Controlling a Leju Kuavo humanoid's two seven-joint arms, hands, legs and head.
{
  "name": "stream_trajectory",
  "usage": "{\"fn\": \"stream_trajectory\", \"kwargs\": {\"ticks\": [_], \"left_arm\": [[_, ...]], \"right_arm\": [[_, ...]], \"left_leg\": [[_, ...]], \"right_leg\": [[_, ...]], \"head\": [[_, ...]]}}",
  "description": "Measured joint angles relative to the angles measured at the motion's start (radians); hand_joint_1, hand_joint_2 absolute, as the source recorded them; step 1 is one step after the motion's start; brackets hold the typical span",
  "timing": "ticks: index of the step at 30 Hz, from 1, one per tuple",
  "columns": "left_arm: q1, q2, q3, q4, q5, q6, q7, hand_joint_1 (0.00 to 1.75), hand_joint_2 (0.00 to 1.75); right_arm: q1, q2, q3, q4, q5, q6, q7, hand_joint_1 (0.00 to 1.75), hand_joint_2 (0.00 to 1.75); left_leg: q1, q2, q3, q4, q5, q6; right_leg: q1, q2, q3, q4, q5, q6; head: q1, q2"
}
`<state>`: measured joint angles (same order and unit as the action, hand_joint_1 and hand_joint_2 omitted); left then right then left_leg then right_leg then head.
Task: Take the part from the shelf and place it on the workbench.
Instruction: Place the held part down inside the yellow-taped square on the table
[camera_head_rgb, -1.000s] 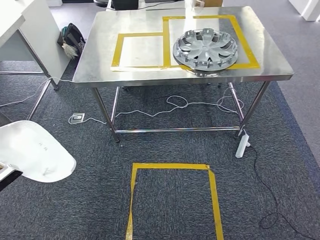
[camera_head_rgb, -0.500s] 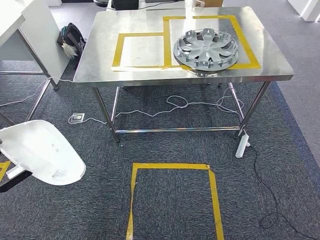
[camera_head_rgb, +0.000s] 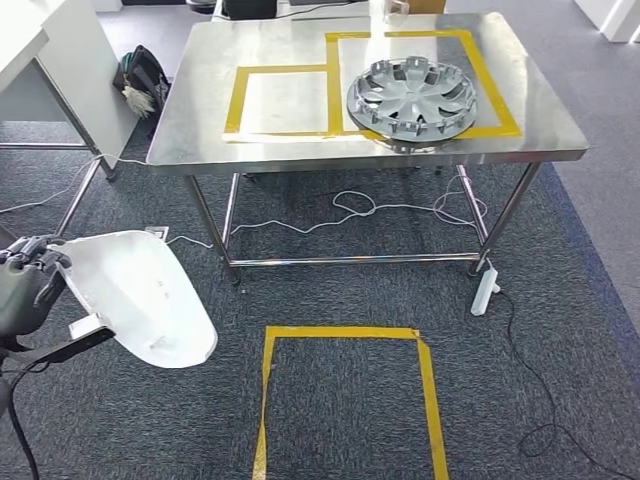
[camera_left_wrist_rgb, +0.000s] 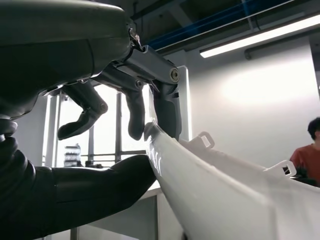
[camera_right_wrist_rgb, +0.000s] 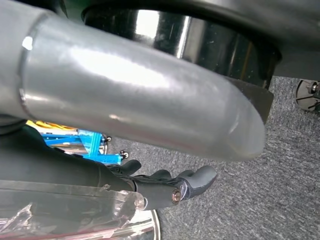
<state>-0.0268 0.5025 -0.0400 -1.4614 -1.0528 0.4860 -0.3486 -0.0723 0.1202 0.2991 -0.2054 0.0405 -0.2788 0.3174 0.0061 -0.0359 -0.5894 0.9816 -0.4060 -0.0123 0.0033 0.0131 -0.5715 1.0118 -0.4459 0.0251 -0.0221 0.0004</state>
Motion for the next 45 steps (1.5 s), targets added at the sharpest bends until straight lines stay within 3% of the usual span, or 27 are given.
{"fn": "stream_trajectory", "kwargs": {"ticks": [4, 6, 7, 9, 11, 12, 13, 15, 17, 20, 21, 23, 24, 26, 27, 28, 29, 32, 33, 36, 37, 39, 41, 42, 43, 44, 45], "left_arm": [[0.0, 0.01, -0.022, -0.002, 0.014, 0.007, 0.001, 1.75, 1.75], [0.004, 0.014, -0.026, -0.007, 0.024, 0.01, 0.004, 1.75, 1.75], [0.006, 0.015, -0.027, -0.009, 0.029, 0.011, 0.006, 1.75, 1.75], [0.014, 0.016, -0.027, -0.011, 0.036, 0.013, 0.011, 1.75, 1.75], [0.025, 0.016, -0.027, -0.011, 0.04, 0.014, 0.014, 1.75, 1.75], [0.031, 0.016, -0.027, -0.011, 0.04, 0.015, 0.014, 1.75, 1.75], [0.035, 0.015, -0.027, -0.011, 0.041, 0.015, 0.014, 1.75, 1.75], [0.039, 0.016, -0.025, -0.012, 0.042, 0.016, 0.015, 1.75, 1.75], [0.044, 0.018, -0.021, -0.016, 0.047, 0.02, 0.017, 1.75, 1.75], [0.06, 0.024, -0.006, -0.025, 0.058, 0.029, 0.02, 1.75, 1.75], [0.067, 0.026, 0.002, -0.028, 0.063, 0.033, 0.021, 1.75, 1.75], [0.078, 0.029, 0.017, -0.033, 0.071, 0.038, 0.021, 1.75, 1.75], [0.084, 0.03, 0.024, -0.034, 0.073, 0.04, 0.021, 1.75, 1.75], [0.098, 0.031, 0.031, -0.034, 0.075, 0.04, 0.02, 1.75, 1.75], [0.105, 0.031, 0.034, -0.034, 0.075, 0.041, 0.02, 1.75, 1.75], [0.109, 0.031, 0.036, -0.035, 0.075, 0.041, 0.02, 1.75, 1.75], [0.113, 0.031, 0.04, -0.035, 0.076, 0.041, 0.02, 1.75, 1.75], [0.125, 0.032, 0.055, -0.036, 0.082, 0.045, 0.02, 1.75, 1.75], [0.131, 0.032, 0.06, -0.036, 0.084, 0.048, 0.02, 1.75, 1.75], [0.147, 0.031, 0.082, -0.039, 0.095, 0.06, 0.018, 1.75, 1.75], [0.149, 0.031, 0.091, -0.039, 0.098, 0.064, 0.016, 1.75, 1.75], [0.155, 0.031, 0.104, -0.04, 0.103, 0.07, 0.014, 1.75, 1.75], [0.161, 0.031, 0.112, -0.04, 0.104, 0.072, 0.014, 1.75, 1.75], [0.164, 0.031, 0.116, -0.04, 0.104, 0.072, 0.014, 1.75, 1.75], [0.167, 0.031, 0.12, -0.04, 0.104, 0.072, 0.013, 1.75, 1.75], [0.168, 0.031, 0.123, -0.04, 0.104, 0.072, 0.013, 1.75, 1.75], [0.169, 0.031, 0.125, -0.04, 0.105, 0.073, 0.013, 1.75, 1.75]], "right_arm": [[0.0, 0.0, 0.0, -0.001, 0.002, -0.001, 0.0, 0.0, 0.0], [-0.001, 0.0, 0.0, -0.001, 0.003, -0.001, 0.0, 0.0, 0.0], [-0.002, 0.0, 0.0, -0.002, 0.004, -0.001, 0.0, 0.0, 0.0], [-0.003, 0.0, 0.0, -0.002, 0.006, -0.001, -0.002, 0.0, 0.0], [-0.002, 0.0, 0.0, -0.002, 0.007, -0.001, -0.014, 0.0, 0.0], [-0.001, 0.0, 0.0, -0.002, 0.007, -0.001, -0.023, 0.0, 0.0], [-0.001, 0.0, 0.0, -0.002, 0.008, -0.002, -0.033, 0.0, 0.0], [0.003, 0.001, 0.0, -0.001, 0.008, -0.002, -0.042, 0.0, 0.0], [0.005, 0.002, 0.0, -0.001, 0.01, -0.002, -0.042, 0.0, 0.0], [0.004, 0.003, 0.0, -0.002, 0.014, -0.002, -0.036, 0.0, 0.0], [0.005, 0.003, 0.0, -0.002, 0.015, -0.003, -0.033, 0.0, 0.0], [0.005, 0.003, 0.0, -0.002, 0.016, -0.004, -0.03, 0.0, 0.0], [0.005, 0.004, 0.0, -0.002, 0.016, -0.004, -0.03, 0.0, 0.0], [0.005, 0.004, 0.0, -0.002, 0.016, -0.004, -0.029, 0.0, 0.0], [0.006, 0.004, 0.0, -0.002, 0.016, -0.004, -0.029, 0.0, 0.0], [0.006, 0.004, 0.0, -0.002, 0.017, -0.003, -0.028, 0.0, 0.0], [0.006, 0.005, 0.0, -0.002, 0.017, -0.003, -0.027, 0.0, 0.0], [0.006, 0.007, 0.0, -0.002, 0.022, -0.002, -0.03, 0.0, 0.0], [0.006, 0.007, 0.0, -0.002, 0.024, -0.002, -0.028, 0.0, 0.0], [0.002, 0.008, 0.001, -0.003, 0.031, -0.002, -0.016, 0.0, 0.0], [0.001, 0.008, 0.001, -0.003, 0.032, -0.002, -0.014, 0.0, 0.0], [-0.002, 0.009, 0.001, -0.004, 0.033, -0.002, -0.014, 0.0, 0.0], [-0.002, 0.009, 0.001, -0.004, 0.033, -0.002, -0.015, 0.0, 0.0], [-0.001, 0.009, 0.001, -0.004, 0.033, -0.002, -0.014, 0.0, 0.0], [0.001, 0.009, 0.001, -0.004, 0.033, -0.002, -0.013, 0.0, 0.0], [0.002, 0.009, 0.002, -0.004, 0.034, -0.002, -0.012, 0.0, 0.0], [0.004, 0.009, 0.002, -0.004, 0.034, -0.002, -0.011, 0.0, 0.0]], "left_leg": [[-0.002, -0.001, 0.002, -0.008, -0.009, 0.017], [0.002, -0.002, 0.014, -0.016, -0.019, 0.029], [0.004, -0.002, 0.022, -0.017, -0.022, 0.033], [0.005, -0.001, 0.032, -0.016, -0.025, 0.036], [0.007, -0.001, 0.043, -0.016, -0.034, 0.032], [0.01, -0.001, 0.052, -0.016, -0.04, 0.027], [0.013, -0.002, 0.063, -0.016, -0.047, 0.021], [0.019, -0.005, 0.087, -0.013, -0.067, 0.006], [0.02, -0.008, 0.1, -0.013, -0.089, -0.01], [0.023, -0.007, 0.109, 0.0, -0.092, -0.03], [0.024, -0.001, 0.096, 0.034, -0.078, -0.034], [0.023, 0.015, 0.025, 0.153, -0.065, -0.04], [0.021, 0.021, -0.026, 0.22, -0.082, -0.042], [0.019, 0.024, -0.108, 0.291, -0.161, -0.04], [0.019, 0.024, -0.131, 0.288, -0.194, -0.037], [0.018, 0.024, -0.14, 0.262, -0.202, -0.033], [0.016, 0.026, -0.14, 0.217, -0.176, -0.029], [0.007, 0.041, -0.125, 0.053, 0.022, -0.016], [0.005, 0.043, -0.121, 0.023, 0.061, -0.014], [0.008, 0.035, -0.088, 0.006, 0.061, -0.004], [0.009, 0.033, -0.074, 0.007, 0.056, 0.004], [0.007, 0.03, -0.051, 0.008, 0.039, 0.017], [0.002, 0.027, -0.028, 0.008, 0.016, 0.023], [0.0, 0.024, -0.014, 0.008, 0.004, 0.024], [-0.002, 0.022, 0.002, 0.008, -0.009, 0.025], [-0.005, 0.02, 0.019, 0.007, -0.021, 0.025], [-0.006, 0.018, 0.032, 0.006, -0.032, 0.024]], "right_leg": [[-0.003, -0.001, 0.005, 0.003, 0.006, 0.014], [-0.003, -0.003, -0.007, 0.034, -0.002, 0.023], [-0.004, -0.004, -0.027, 0.07, -0.021, 0.026], [-0.005, -0.005, -0.096, 0.194, -0.076, 0.03], [-0.007, -0.005, -0.162, 0.292, -0.107, 0.036], [-0.009, -0.005, -0.171, 0.29, -0.098, 0.04], [-0.011, -0.005, -0.16, 0.252, -0.073, 0.044], [-0.021, -0.004, -0.11, 0.116, 0.006, 0.055], [-0.026, -0.001, -0.073, 0.029, 0.032, 0.045], [-0.023, -0.001, -0.049, 0.02, 0.014, 0.01], [-0.024, -0.001, -0.038, 0.018, 0.01, 0.002], [-0.023, -0.004, -0.013, 0.013, -0.002, -0.008], [-0.022, -0.005, 0.0, 0.01, -0.012, -0.012], [-0.021, -0.006, 0.029, 0.006, -0.036, -0.015], [-0.02, -0.006, 0.047, 0.005, -0.05, -0.016], [-0.02, -0.005, 0.066, 0.004, -0.065, -0.015], [-0.02, -0.005, 0.086, 0.004, -0.081, -0.013], [-0.015, -0.006, 0.127, -0.003, -0.129, -0.002], [-0.012, -0.006, 0.143, -0.008, -0.138, 0.003], [-0.008, -0.008, 0.183, -0.004, -0.136, 0.019], [-0.008, -0.009, 0.166, 0.031, -0.132, 0.023], [-0.008, -0.009, 0.088, 0.153, -0.154, 0.027], [-0.006, -0.009, -0.002, 0.248, -0.229, 0.026], [-0.005, -0.009, -0.03, 0.256, -0.261, 0.024], [-0.003, -0.008, -0.044, 0.234, -0.267, 0.02], [0.0, -0.008, -0.048, 0.188, -0.238, 0.014], [0.004, -0.008, -0.044, 0.129, -0.175, 0.005]], "head": [[0.0, 0.0], [0.003, 0.0], [0.006, 0.0], [0.011, 0.0], [0.012, 0.0], [0.013, 0.0], [0.013, 0.0], [0.017, 0.0], [0.021, 0.0], [0.02, 0.0], [0.019, 0.0], [0.016, 0.0], [0.015, 0.0], [0.012, 0.0], [0.012, 0.0], [0.011, 0.0], [0.011, 0.0], [0.005, 0.0], [0.004, 0.0], [0.009, 0.0], [0.012, 0.0], [0.015, 0.0], [0.016, 0.0], [0.016, 0.0], [0.016, 0.0], [0.017, 0.0], [0.017, 0.0]]}}
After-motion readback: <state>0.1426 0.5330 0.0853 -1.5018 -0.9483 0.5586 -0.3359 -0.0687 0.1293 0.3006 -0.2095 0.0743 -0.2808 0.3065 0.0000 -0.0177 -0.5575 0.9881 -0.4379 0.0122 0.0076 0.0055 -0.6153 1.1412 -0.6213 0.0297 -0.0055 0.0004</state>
